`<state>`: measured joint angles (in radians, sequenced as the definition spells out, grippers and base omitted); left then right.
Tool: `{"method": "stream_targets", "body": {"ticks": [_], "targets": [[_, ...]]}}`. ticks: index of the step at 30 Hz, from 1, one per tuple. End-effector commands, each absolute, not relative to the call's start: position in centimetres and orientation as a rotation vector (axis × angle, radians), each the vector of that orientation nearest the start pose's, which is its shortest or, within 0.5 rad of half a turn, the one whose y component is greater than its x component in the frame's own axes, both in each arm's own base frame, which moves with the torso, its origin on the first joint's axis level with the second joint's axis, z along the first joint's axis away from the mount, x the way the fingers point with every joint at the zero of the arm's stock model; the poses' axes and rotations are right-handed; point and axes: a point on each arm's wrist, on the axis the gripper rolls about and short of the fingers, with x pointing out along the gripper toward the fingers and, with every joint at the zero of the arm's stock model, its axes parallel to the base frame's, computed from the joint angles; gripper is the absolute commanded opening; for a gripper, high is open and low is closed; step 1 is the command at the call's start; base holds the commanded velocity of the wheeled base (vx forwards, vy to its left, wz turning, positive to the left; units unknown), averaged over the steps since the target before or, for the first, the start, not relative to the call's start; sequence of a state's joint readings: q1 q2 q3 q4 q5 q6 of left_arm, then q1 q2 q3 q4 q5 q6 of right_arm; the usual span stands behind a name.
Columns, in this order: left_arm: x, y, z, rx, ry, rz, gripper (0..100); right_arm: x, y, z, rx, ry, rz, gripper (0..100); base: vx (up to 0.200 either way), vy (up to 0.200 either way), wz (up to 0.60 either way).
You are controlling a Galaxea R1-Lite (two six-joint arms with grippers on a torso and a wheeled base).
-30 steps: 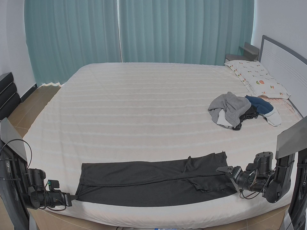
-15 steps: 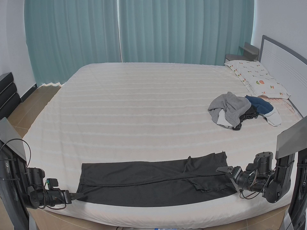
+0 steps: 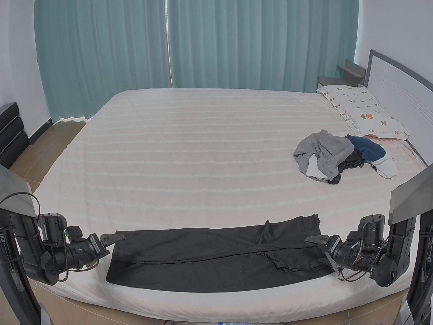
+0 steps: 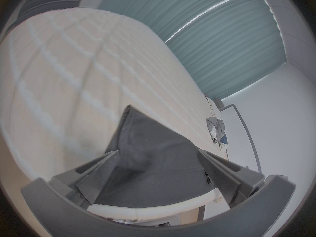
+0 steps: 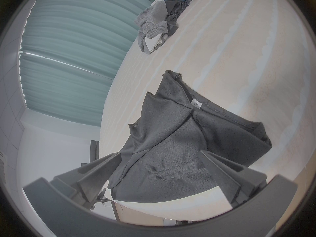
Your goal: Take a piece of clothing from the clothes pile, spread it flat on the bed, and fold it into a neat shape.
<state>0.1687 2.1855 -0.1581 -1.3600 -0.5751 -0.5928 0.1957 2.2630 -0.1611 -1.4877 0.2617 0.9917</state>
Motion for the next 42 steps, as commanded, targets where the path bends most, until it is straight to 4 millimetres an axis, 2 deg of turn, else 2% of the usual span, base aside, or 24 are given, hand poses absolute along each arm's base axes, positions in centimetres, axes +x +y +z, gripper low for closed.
{"method": "stream_targets", "body": {"ticks": [1, 8, 9, 12, 15, 25, 34, 35, 42], "targets": [[26.7, 0.8, -0.2, -0.743, 0.695, -0.233, 100, 24.5, 5.5, -1.7, 0.961, 0.789, 0.1, 100, 0.0, 0.0, 0.0], [28.5, 0.8, -1.3, -0.698, 0.756, -0.201, 100, 24.5, 5.5, -1.7, 0.96, 0.79, 0.1, 100, 0.0, 0.0, 0.0], [29.0, 1.0, -1.9, -0.624, 0.775, -0.13, 100, 24.5, 5.5, -1.7, 0.958, 0.79, 0.1, 100, 0.0, 0.0, 0.0], [28.7, 1.2, -2.8, -0.53, 0.791, -0.057, 100, 24.5, 5.5, -1.7, 0.958, 0.79, 0.1, 100, 0.0, 0.0, 0.0], [28.0, 1.1, -3.2, -0.51, 0.821, -0.055, 100, 24.5, 5.5, -1.8, 0.958, 0.791, 0.099, 100, 0.0, 0.0, 0.0], [27.9, 0.6, -4.3, -0.478, 0.859, -0.074, 100, 24.5, 5.5, -1.8, 0.958, 0.791, 0.099, 100, 0.0, 0.0, 0.0], [27.7, -0.1, -4.4, -0.467, 0.872, -0.093, 100, 24.5, 5.5, -1.8, 0.958, 0.791, 0.099, 100, 0.0, 0.0, 0.0], [27.7, 0.0, -4.4, -0.466, 0.868, -0.089, 0, 24.5, 5.5, -1.8, 0.958, 0.791, 0.099, 100, 0.0, 0.0, 0.0], [27.2, 0.1, -4.0, -0.469, 0.845, -0.089, 0, 24.5, 5.5, -1.7, 0.958, 0.79, 0.1, 100, 0.0, 0.0, 0.0]]}}
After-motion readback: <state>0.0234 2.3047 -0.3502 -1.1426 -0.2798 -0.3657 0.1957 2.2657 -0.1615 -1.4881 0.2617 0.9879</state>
